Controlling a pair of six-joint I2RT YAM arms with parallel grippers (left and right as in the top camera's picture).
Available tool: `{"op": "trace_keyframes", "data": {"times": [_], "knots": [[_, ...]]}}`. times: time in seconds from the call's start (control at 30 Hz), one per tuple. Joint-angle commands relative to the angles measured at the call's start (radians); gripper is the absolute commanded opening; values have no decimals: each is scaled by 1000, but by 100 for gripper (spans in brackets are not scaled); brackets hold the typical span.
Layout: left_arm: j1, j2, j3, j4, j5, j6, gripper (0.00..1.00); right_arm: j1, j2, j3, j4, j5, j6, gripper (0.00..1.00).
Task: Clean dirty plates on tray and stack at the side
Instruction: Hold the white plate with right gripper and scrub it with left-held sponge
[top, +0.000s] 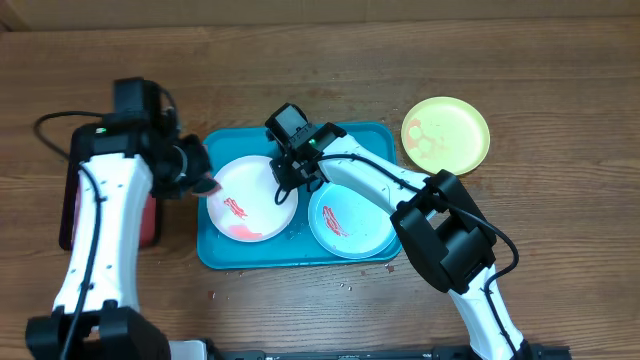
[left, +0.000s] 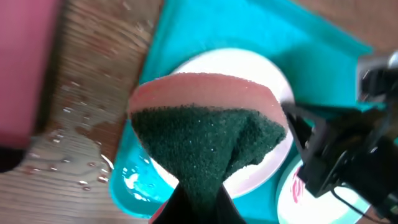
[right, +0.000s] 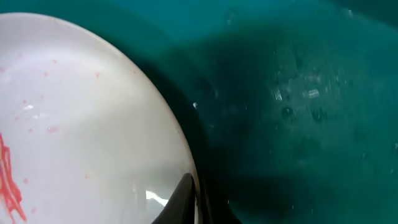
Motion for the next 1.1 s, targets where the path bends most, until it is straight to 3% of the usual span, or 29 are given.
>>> {"op": "trace_keyframes", "data": {"times": [0.0,0.13,0.6,0.87,0.97,1.07], "knots": [[-58,50,-44,8,15,26,4,1,20,-18,-54,69,291,4],[-113,110,-72,20,10,25,4,1,20,-18,-80,70,430,4],[-148,309,-75,289,13,21,4,-1,20,-18,-148,66,424,4],[-150,449,-75,376,132,-2,4,-1,20,-18,-140,66,424,4],[-149,493,-75,351,55,-1,4,-1,20,-18,-140,66,424,4],[-147,511,-75,274,-177,-2,4,-1,20,-18,-140,66,424,4]]}}
